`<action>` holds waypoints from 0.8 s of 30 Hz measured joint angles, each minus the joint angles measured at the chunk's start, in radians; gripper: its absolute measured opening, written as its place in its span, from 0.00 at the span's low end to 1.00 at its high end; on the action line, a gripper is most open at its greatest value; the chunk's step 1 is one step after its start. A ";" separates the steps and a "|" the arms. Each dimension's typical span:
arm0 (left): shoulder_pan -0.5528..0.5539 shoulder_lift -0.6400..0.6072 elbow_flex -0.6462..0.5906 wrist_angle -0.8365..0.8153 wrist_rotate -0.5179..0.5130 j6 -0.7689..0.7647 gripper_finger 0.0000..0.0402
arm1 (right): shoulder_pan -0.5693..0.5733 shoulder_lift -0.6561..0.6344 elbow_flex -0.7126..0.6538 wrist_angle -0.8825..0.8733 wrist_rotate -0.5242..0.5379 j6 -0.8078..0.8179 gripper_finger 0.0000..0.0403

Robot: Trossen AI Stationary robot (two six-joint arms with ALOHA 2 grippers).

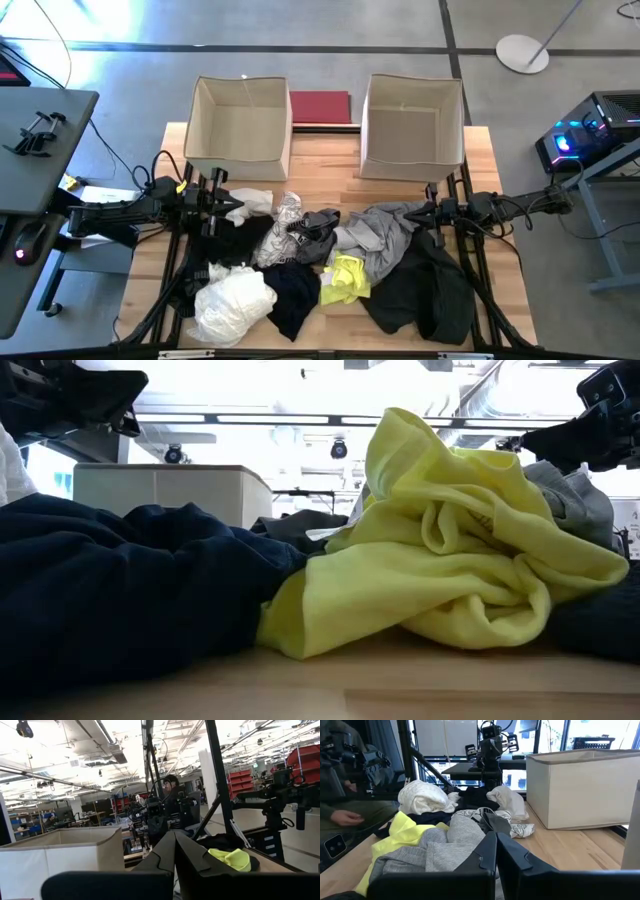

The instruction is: Sort clothes

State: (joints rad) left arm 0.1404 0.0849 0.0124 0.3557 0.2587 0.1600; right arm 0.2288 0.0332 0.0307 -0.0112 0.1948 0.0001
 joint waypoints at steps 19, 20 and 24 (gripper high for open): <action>0.000 0.000 0.000 0.002 0.000 -0.004 0.00 | 0.000 0.000 0.000 0.000 0.000 0.000 0.00; 0.000 0.000 0.000 0.005 0.000 -0.024 0.00 | 0.000 0.000 0.000 0.000 0.000 0.000 0.00; -0.002 0.000 0.000 0.009 0.000 -0.204 0.00 | 0.000 0.000 0.000 0.000 0.000 0.000 0.00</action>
State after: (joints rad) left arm 0.1379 0.0849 0.0124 0.3642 0.2592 -0.0441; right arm 0.2289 0.0331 0.0307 -0.0113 0.1947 0.0002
